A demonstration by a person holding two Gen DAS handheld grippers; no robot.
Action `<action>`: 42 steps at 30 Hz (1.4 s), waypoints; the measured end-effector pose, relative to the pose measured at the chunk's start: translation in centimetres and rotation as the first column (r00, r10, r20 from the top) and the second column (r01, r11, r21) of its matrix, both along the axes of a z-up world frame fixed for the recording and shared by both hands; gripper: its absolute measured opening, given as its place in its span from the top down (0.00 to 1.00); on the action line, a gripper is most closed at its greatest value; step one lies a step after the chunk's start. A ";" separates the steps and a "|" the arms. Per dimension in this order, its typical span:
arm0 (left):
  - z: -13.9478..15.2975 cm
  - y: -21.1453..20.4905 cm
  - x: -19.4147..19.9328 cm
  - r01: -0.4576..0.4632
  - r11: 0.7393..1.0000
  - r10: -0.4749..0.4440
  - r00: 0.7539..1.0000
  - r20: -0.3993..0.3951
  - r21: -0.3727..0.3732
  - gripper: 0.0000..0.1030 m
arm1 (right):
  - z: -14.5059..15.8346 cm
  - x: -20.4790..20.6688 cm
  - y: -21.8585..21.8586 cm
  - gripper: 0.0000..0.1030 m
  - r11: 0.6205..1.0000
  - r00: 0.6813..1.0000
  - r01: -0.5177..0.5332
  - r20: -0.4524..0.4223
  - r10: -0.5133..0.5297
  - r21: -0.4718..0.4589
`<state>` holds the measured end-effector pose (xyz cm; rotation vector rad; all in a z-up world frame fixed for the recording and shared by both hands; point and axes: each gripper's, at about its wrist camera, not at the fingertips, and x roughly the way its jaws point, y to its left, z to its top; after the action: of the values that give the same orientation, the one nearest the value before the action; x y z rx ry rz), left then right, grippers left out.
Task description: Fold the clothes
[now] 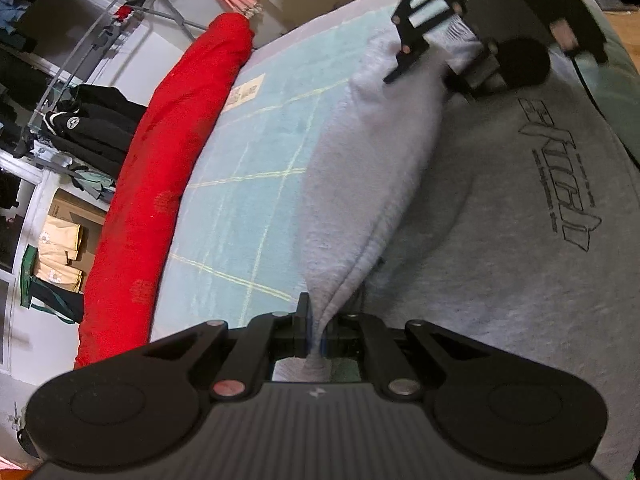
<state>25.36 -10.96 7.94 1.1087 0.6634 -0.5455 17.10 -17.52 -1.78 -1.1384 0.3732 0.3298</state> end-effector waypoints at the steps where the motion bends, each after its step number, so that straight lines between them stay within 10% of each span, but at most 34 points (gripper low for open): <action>1: -0.1 -0.1 -0.2 0.007 1.000 -0.007 1.000 0.001 0.008 0.97 | 0.4 0.0 -0.1 0.86 1.000 1.000 -0.001 -0.006 0.001 0.004; 17: 1.9 -2.6 -7.7 0.198 0.975 -0.206 0.975 0.079 0.099 0.98 | 7.4 -3.5 -3.0 0.92 0.999 0.999 -0.039 0.020 0.039 -0.003; 28: -4.7 -4.1 -7.0 0.245 0.969 -0.235 0.946 -0.222 0.017 0.99 | 3.5 -3.6 -5.0 0.92 0.998 0.971 -0.062 -0.230 0.063 0.013; 42: -1.4 -2.6 -7.9 0.128 0.973 -0.198 0.890 -0.410 -0.192 0.99 | 4.3 -4.4 -6.4 0.90 0.995 0.913 -0.044 -0.401 0.076 0.088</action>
<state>17.49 -13.58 6.50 0.9016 0.8929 -0.9904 12.66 -23.93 2.55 -1.0028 0.6853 0.6340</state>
